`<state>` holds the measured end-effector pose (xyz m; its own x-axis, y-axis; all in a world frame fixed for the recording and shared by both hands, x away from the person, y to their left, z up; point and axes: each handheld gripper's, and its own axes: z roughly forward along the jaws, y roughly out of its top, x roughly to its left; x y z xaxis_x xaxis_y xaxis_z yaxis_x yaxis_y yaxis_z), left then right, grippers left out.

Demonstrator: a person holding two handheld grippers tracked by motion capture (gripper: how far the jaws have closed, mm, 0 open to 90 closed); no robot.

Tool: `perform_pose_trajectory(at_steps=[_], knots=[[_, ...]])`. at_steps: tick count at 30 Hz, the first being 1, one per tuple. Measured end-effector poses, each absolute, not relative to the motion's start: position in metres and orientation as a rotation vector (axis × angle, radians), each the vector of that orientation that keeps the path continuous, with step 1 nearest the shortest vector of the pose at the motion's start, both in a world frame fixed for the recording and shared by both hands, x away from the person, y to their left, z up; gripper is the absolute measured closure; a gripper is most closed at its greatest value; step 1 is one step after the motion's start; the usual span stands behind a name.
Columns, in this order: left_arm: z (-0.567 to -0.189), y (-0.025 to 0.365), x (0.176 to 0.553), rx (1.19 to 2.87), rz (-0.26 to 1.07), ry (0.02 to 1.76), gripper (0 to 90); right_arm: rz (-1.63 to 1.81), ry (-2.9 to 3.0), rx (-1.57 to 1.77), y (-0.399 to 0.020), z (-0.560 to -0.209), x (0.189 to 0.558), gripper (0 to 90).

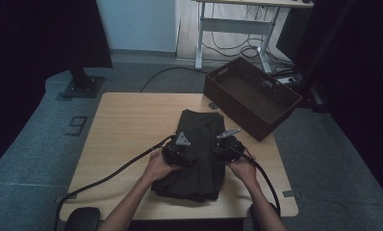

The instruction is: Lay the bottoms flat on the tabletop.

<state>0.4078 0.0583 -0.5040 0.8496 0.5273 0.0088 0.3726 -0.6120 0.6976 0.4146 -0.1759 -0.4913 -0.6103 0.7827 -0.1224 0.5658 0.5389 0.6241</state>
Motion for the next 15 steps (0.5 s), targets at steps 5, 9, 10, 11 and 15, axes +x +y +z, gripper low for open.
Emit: perform_pose_trajectory(at_steps=[5,9,10,11,15], knots=[[-0.518,0.055,0.409,2.366,0.271,0.653,28.6,0.673,2.389,1.180,-0.183,-0.517,0.425,33.0],[-0.525,0.053,0.410,2.384,0.234,0.656,38.7,0.704,2.388,1.215,-0.184,-0.526,0.426,34.5],[-0.526,0.052,0.410,2.386,0.226,0.657,43.0,0.709,2.392,1.213,-0.184,-0.526,0.426,36.2],[-0.527,0.052,0.410,2.383,0.215,0.653,47.4,0.710,2.399,1.209,-0.184,-0.526,0.426,38.0],[-0.529,0.052,0.410,2.385,0.214,0.635,68.9,0.727,2.412,1.215,-0.184,-0.527,0.426,43.1]])
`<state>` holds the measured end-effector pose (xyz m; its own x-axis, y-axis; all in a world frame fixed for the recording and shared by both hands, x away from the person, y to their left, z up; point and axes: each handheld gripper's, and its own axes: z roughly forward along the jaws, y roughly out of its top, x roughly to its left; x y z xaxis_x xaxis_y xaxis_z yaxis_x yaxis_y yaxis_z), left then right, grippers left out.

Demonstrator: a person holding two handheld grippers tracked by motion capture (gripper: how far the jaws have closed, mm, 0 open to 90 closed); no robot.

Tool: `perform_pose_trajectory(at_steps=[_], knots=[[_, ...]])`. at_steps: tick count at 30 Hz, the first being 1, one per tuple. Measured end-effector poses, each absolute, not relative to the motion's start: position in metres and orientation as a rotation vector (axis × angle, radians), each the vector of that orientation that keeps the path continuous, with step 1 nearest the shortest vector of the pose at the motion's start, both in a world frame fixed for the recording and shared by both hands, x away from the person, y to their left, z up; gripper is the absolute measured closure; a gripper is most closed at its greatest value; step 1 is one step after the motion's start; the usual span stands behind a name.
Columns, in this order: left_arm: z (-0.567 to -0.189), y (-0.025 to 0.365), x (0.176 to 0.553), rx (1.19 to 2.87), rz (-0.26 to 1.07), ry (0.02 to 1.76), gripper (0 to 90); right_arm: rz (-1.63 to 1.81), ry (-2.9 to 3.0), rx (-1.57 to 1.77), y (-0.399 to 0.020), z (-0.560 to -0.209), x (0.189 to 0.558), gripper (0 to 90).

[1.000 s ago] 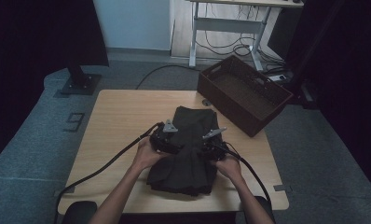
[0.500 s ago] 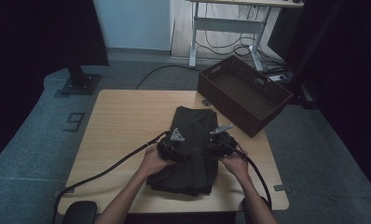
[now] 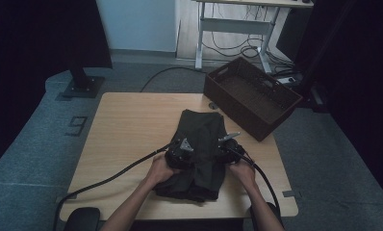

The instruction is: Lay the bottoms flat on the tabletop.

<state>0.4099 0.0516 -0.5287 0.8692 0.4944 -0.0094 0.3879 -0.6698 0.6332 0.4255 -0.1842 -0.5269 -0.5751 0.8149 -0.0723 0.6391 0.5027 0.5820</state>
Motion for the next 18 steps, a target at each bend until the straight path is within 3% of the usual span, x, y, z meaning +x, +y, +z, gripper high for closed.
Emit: perform_pose_trajectory(at_steps=[4,13,18], knots=[[-0.528,0.051,0.410,2.383,0.237,0.639,86.5,0.772,2.421,1.247,-0.188,-0.528,0.426,47.1],[-0.502,0.066,0.403,2.335,0.359,0.619,88.7,0.819,2.430,1.256,-0.191,-0.530,0.425,56.0],[-0.481,0.096,0.403,2.261,0.450,0.674,88.8,0.810,2.443,1.245,-0.189,-0.528,0.423,62.7]])
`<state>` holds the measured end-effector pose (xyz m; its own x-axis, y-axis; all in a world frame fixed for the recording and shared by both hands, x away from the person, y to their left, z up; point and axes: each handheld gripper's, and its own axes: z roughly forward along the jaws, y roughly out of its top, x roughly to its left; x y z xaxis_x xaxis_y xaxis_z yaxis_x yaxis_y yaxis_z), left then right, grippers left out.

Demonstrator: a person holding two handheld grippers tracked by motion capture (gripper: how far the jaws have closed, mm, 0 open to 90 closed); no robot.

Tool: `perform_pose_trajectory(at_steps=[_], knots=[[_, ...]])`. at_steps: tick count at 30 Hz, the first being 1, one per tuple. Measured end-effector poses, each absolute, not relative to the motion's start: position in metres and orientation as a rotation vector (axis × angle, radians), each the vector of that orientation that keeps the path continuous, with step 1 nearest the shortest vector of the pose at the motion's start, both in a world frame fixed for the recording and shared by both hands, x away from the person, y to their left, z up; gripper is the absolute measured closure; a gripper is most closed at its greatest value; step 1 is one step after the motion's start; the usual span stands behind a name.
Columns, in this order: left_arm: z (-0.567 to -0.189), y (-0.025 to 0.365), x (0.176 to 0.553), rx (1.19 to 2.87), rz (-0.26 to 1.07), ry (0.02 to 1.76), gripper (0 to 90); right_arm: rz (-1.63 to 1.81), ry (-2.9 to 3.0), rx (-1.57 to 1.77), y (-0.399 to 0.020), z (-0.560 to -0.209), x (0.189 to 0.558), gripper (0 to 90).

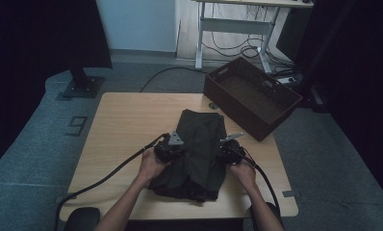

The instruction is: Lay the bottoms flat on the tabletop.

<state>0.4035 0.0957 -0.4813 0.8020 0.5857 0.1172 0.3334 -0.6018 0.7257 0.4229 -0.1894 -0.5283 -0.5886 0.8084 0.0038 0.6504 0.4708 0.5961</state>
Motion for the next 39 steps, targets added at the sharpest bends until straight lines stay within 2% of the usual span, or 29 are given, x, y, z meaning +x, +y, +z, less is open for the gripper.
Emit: perform_pose_trajectory(at_steps=[11,15,18,20,22,24,28,31,34,39], knots=[[-0.466,0.186,0.395,2.194,0.568,0.858,88.7,0.784,2.460,1.247,-0.193,-0.526,0.424,66.0],[-0.476,0.217,0.387,2.198,0.607,0.938,89.5,0.767,2.459,1.245,-0.194,-0.526,0.424,67.7],[-0.489,0.239,0.383,2.175,0.569,1.009,89.3,0.759,2.460,1.239,-0.195,-0.525,0.424,68.1],[-0.497,0.247,0.381,2.180,0.592,1.049,88.5,0.754,2.467,1.231,-0.194,-0.525,0.424,68.1],[-0.496,0.253,0.381,2.172,0.629,1.087,83.1,0.742,2.467,1.216,-0.193,-0.525,0.424,67.8],[-0.486,0.259,0.381,2.125,0.646,1.098,69.5,0.724,2.469,1.200,-0.192,-0.524,0.423,64.7],[-0.458,0.252,0.382,2.075,0.634,1.042,52.6,0.671,2.471,1.176,-0.192,-0.520,0.423,55.8],[-0.447,0.225,0.383,2.111,0.595,0.954,42.9,0.667,2.453,1.171,-0.193,-0.516,0.423,51.7],[-0.447,0.190,0.384,2.174,0.564,0.879,36.3,0.679,2.445,1.179,-0.194,-0.515,0.423,48.1],[-0.459,0.146,0.391,2.226,0.492,0.824,32.2,0.687,2.431,1.187,-0.194,-0.515,0.424,43.7]])
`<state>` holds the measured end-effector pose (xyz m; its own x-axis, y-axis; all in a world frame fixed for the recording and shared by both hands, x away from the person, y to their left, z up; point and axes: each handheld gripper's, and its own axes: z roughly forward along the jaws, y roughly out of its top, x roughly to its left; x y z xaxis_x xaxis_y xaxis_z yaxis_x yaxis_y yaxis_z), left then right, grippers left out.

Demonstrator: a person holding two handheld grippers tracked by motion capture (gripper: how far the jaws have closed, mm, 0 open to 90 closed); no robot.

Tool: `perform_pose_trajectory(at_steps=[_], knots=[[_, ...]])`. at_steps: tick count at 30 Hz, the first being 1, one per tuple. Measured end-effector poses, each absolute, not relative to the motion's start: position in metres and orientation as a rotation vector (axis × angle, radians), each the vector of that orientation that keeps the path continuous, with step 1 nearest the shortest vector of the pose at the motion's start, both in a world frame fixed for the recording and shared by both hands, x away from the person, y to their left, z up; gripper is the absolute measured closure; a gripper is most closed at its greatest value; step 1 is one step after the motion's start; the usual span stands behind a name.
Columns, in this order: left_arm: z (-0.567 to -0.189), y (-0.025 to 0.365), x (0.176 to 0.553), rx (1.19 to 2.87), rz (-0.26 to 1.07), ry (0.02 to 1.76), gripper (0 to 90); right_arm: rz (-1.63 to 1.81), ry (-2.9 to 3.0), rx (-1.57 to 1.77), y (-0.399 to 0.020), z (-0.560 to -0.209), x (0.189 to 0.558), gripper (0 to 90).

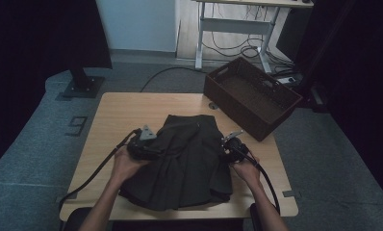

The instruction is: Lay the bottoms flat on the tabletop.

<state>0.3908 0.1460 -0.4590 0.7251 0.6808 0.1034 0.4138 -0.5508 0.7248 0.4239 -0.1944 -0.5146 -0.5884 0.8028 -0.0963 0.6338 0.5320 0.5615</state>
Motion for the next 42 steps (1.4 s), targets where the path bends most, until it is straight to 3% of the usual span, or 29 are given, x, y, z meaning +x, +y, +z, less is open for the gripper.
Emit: perform_pose_trajectory(at_steps=[4,6,9,11,12,15,21,26,30,35,42], knots=[[-0.476,0.130,0.401,2.289,0.503,0.866,31.1,0.687,2.423,1.202,-0.194,-0.516,0.425,40.7],[-0.486,0.128,0.406,2.323,0.525,0.906,34.9,0.686,2.423,1.205,-0.194,-0.518,0.426,39.6],[-0.497,0.133,0.408,2.341,0.491,0.922,59.0,0.696,2.436,1.229,-0.193,-0.522,0.428,41.1],[-0.499,0.139,0.408,2.340,0.503,0.934,78.3,0.724,2.453,1.245,-0.193,-0.525,0.429,48.6],[-0.498,0.142,0.408,2.338,0.537,0.945,83.9,0.747,2.465,1.254,-0.193,-0.525,0.430,55.1],[-0.487,0.162,0.410,2.249,0.536,0.999,86.1,0.752,2.482,1.240,-0.191,-0.524,0.428,67.4],[-0.460,0.214,0.413,2.131,0.599,1.112,86.2,0.729,2.488,1.233,-0.194,-0.522,0.427,75.1],[-0.461,0.258,0.418,2.065,0.602,1.230,85.5,0.658,2.471,1.202,-0.199,-0.521,0.427,76.8],[-0.475,0.282,0.422,2.060,0.669,1.341,76.3,0.651,2.462,1.210,-0.203,-0.521,0.427,76.7],[-0.463,0.307,0.410,1.961,0.698,1.350,52.7,0.628,2.451,1.207,-0.205,-0.517,0.426,64.6],[-0.452,0.273,0.400,1.996,0.613,1.173,37.3,0.683,2.402,1.223,-0.210,-0.500,0.424,47.7]])
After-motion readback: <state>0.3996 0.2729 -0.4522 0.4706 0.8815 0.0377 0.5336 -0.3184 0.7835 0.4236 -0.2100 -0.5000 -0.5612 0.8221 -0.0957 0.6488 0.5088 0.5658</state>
